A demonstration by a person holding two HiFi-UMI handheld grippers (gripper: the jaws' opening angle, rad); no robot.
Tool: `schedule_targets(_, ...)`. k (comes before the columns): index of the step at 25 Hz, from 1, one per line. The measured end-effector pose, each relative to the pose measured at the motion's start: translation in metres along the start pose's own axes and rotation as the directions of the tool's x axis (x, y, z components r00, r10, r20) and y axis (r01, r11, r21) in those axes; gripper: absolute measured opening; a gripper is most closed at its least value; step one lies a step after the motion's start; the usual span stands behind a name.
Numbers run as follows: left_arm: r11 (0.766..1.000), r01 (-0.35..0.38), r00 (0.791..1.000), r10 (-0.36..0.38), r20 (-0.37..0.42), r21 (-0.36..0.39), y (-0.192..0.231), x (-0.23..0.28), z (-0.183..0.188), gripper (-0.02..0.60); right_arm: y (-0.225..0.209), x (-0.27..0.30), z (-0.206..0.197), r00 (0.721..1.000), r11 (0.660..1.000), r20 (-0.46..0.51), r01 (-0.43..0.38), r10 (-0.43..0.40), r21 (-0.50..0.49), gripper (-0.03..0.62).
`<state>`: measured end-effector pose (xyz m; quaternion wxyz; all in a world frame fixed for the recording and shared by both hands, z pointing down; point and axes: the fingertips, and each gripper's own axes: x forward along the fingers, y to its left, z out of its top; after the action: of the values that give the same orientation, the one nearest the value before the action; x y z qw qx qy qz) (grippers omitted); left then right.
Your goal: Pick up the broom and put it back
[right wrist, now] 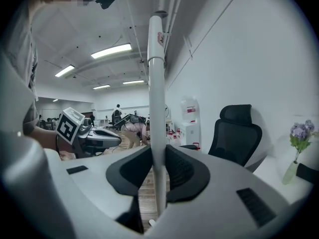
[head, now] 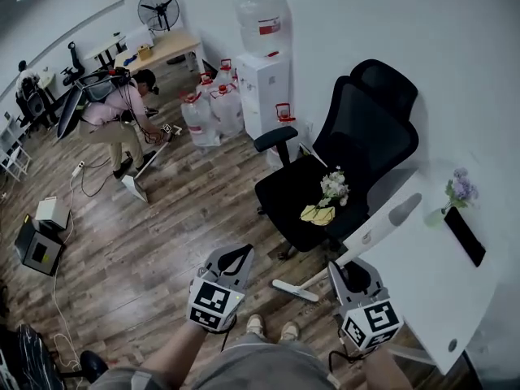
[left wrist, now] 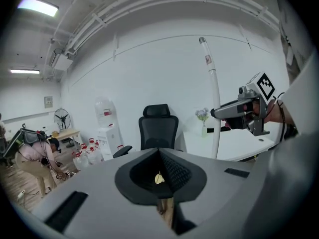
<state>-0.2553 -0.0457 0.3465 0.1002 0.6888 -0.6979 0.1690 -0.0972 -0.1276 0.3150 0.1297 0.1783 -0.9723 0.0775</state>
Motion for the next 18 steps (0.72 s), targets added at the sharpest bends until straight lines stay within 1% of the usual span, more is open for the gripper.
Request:
schedule_targets(5, 1.000, 0.010, 1.000, -0.010, -0.008, 0.007, -0.012, -0.009, -0.007, 0.015, -0.008, -0.019, -0.001, 1.000, 1.000, 0.009, 0.030, -0.030, 0.004, 0.104)
schedule_targets(10, 0.998, 0.050, 0.999, -0.050, -0.008, 0.029, -0.023, -0.003, -0.002, 0.015, -0.014, -0.034, 0.001, 0.999, 0.999, 0.013, 0.050, -0.050, -0.005, 0.104)
schedule_targets(14, 0.994, 0.094, 0.995, -0.095, 0.012, 0.053, -0.038, 0.010, 0.011, 0.015, -0.020, -0.042, 0.001, 0.998, 0.998, 0.019, 0.067, -0.067, 0.004, 0.104)
schedule_targets(18, 0.984, 0.158, 0.987, -0.161, 0.026, 0.082, -0.062, 0.027, 0.022, 0.015, -0.033, -0.051, -0.011, 0.995, 0.995, -0.003, 0.100, -0.100, 0.031, 0.104)
